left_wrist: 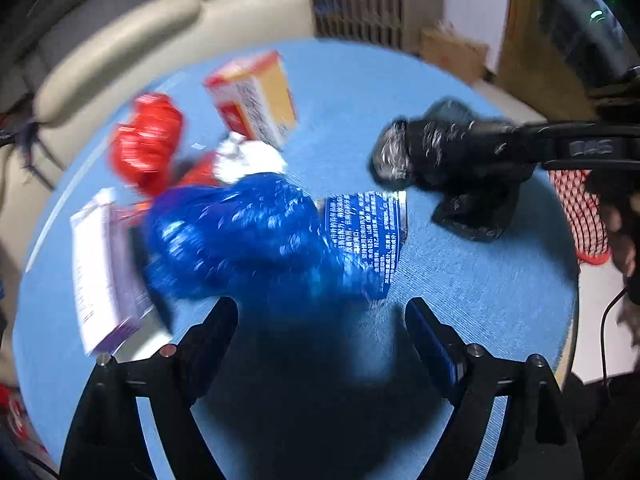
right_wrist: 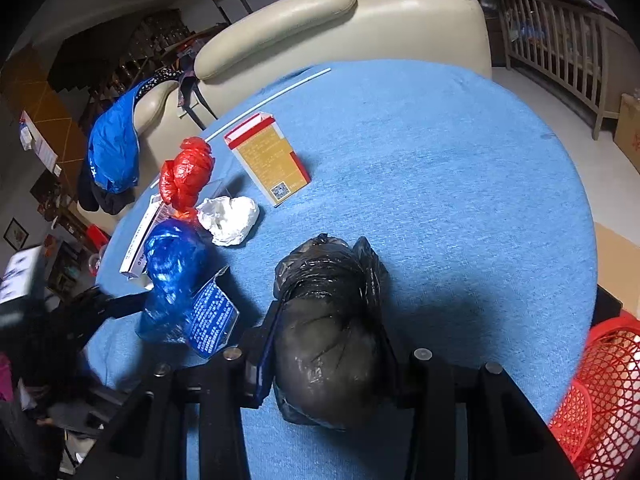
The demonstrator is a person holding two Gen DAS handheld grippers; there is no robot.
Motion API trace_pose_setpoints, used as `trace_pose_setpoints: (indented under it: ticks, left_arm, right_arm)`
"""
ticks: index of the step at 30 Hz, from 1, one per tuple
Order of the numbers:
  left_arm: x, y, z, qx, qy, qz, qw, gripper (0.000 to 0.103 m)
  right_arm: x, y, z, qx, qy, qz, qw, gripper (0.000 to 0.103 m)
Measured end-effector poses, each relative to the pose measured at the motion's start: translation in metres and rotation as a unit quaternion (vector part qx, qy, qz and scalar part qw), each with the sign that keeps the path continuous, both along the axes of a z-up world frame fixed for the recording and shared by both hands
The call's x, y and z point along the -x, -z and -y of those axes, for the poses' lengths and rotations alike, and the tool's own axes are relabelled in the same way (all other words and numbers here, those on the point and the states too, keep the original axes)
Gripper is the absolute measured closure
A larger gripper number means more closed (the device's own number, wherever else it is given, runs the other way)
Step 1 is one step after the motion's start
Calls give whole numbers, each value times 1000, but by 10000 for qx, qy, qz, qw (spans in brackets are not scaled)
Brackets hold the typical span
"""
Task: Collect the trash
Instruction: 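Lift the black bag with the right tool while the left tool regrasps the blue bag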
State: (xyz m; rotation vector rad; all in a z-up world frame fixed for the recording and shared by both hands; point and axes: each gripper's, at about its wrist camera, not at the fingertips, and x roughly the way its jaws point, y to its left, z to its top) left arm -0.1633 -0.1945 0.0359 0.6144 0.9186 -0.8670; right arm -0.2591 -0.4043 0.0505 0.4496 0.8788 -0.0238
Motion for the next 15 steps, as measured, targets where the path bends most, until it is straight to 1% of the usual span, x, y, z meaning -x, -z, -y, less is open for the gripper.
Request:
trace_pose_setpoints:
  ticks: [2,3,4,5,6,7,9,11,12,13,14,15]
  left_arm:
    - [-10,-2,2,87,-102,-103,9999,17]
    - [-13,-9,-4,287,-233,-220,9991,17]
    - [-14,-16,-13,493,-319,-322,9978,17]
    - [-13,-22,-26,780,-446,-474,9948,17]
    - [-16,-27,-31,939,-569,-568,9923,17]
    - [-16,-30,-42,1095,-750,-655,9890,17]
    - [-11,-35,-59,1269,-1157,-684,9828,17]
    - [-14,-42,-63,1426,-1484,-618,9766,17]
    - [-18,-47,-62,1550,-1627,-625,9724,17]
    - [-19,-52,-58,1657,-1750,-651,9683,17]
    - [-22,-53,-55,1728,-1905,-673,9640,17]
    - [-28,-55,-49,1826,-2118,-734,9573,17]
  right_arm:
    - [1,1,2,-41,16,-15,10000,57]
    - [1,2,3,-55,4,-37,10000,55]
    - [0,3,4,-71,-11,-68,10000,51]
    - [0,3,5,-83,-23,-85,9999,47]
    - [-1,4,5,-96,-45,-96,9999,40]
    - [-4,6,4,-108,-103,-111,9998,38]
    - [-7,8,0,-39,-210,-149,9997,38]
    - [-12,12,-5,57,-263,-176,9995,39]
    - [-13,13,-7,58,-289,-186,9994,42]
    - [-14,14,-10,85,-319,-179,9993,58]
    - [-14,14,-12,113,-345,-181,9992,62]
    - [-12,13,-14,130,-339,-160,9992,62]
